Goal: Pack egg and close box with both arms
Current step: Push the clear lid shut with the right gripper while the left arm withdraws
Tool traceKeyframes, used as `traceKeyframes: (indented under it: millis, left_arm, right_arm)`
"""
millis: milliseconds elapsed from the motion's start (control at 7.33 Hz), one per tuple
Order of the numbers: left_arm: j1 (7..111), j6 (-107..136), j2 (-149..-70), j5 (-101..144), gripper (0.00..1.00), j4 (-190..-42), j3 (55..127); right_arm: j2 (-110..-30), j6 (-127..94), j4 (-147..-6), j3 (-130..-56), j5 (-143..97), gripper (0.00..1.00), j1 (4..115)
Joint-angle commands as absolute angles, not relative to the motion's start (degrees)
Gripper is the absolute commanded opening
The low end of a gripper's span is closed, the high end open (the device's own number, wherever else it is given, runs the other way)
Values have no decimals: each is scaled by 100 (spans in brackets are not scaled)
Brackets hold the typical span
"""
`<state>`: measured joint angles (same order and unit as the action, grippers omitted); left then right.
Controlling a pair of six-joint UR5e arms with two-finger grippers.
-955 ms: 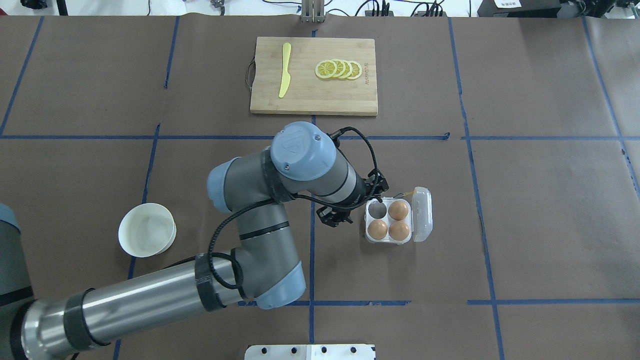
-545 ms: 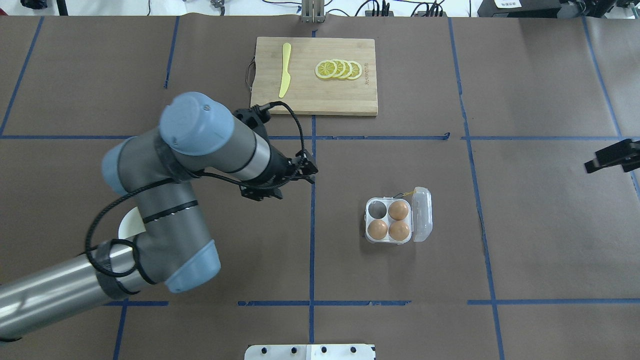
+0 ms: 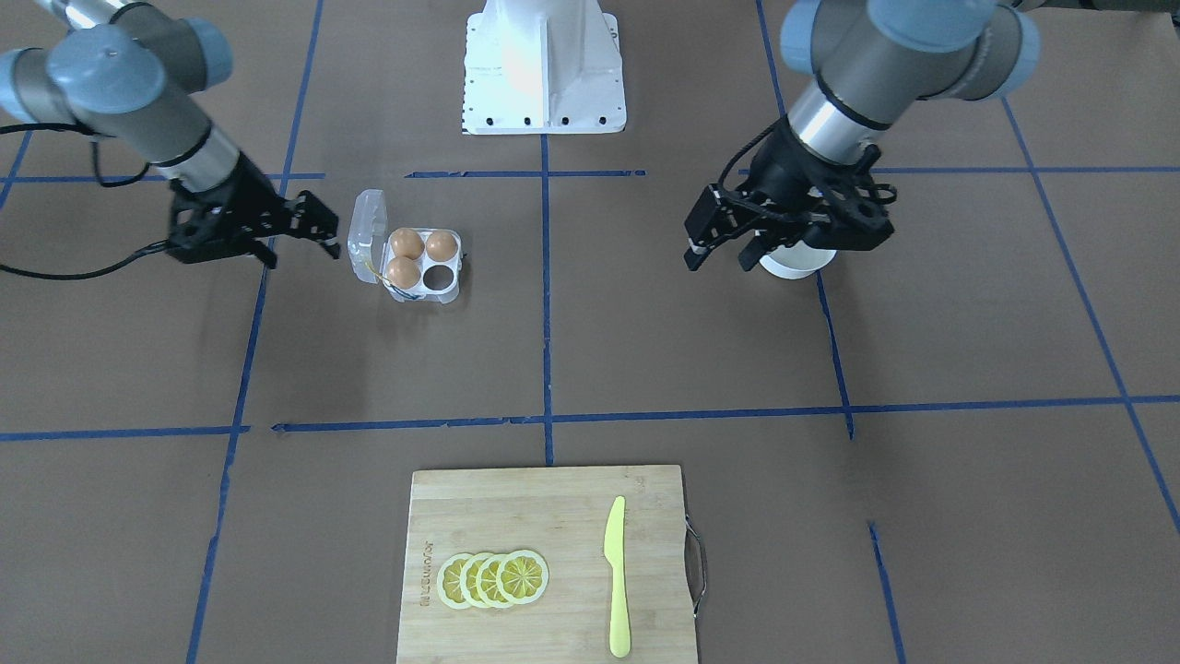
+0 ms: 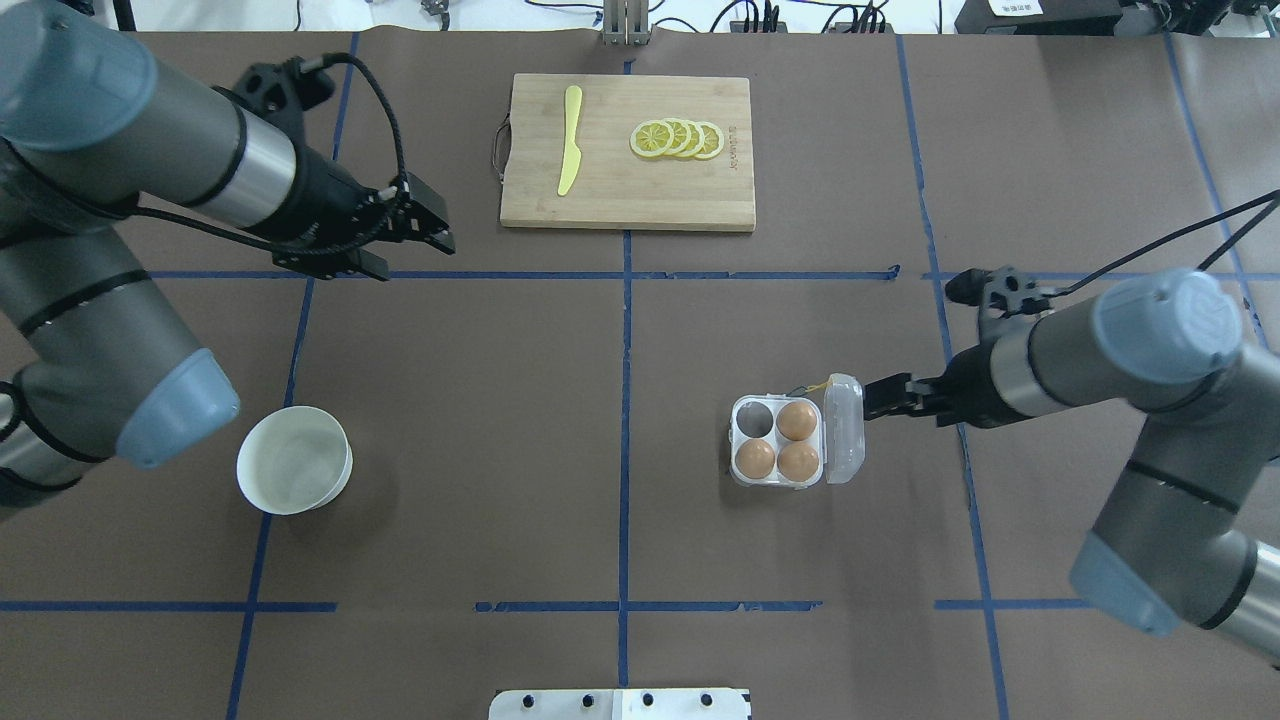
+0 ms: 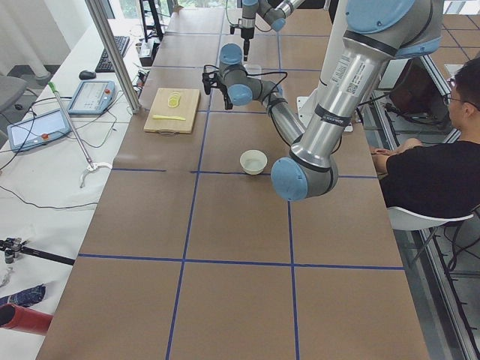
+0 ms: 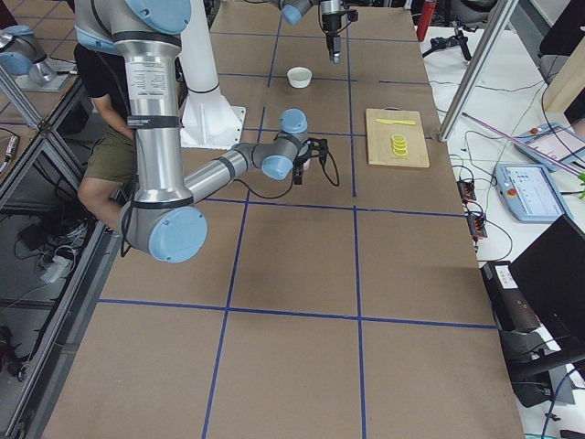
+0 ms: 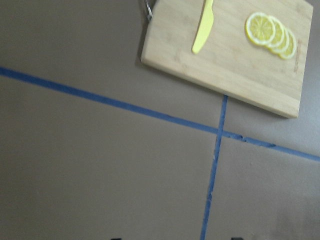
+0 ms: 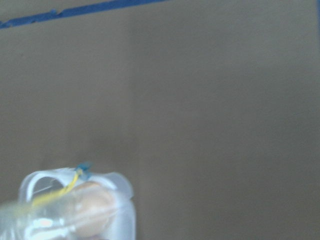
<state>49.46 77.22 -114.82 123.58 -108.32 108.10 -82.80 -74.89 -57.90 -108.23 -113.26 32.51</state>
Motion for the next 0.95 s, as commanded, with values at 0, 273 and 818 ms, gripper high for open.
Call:
traceKeyframes:
  millis: [0, 273, 818]
  left_arm:
    - [5544, 6607, -10849, 12489, 78, -10828, 11003]
    - [6211, 5297, -10093, 12682, 78, -10828, 11249]
    - [7327, 2522, -8810, 12691, 79, -10854, 11259]
  right_arm:
    - [-7335, -8164, -6192, -10863, -10733, 100, 2454]
    - [-6829, -8156, -7346, -11310, -10801, 100, 2618]
    - [-7170, -7886, -7409, -11434, -12697, 100, 4627]
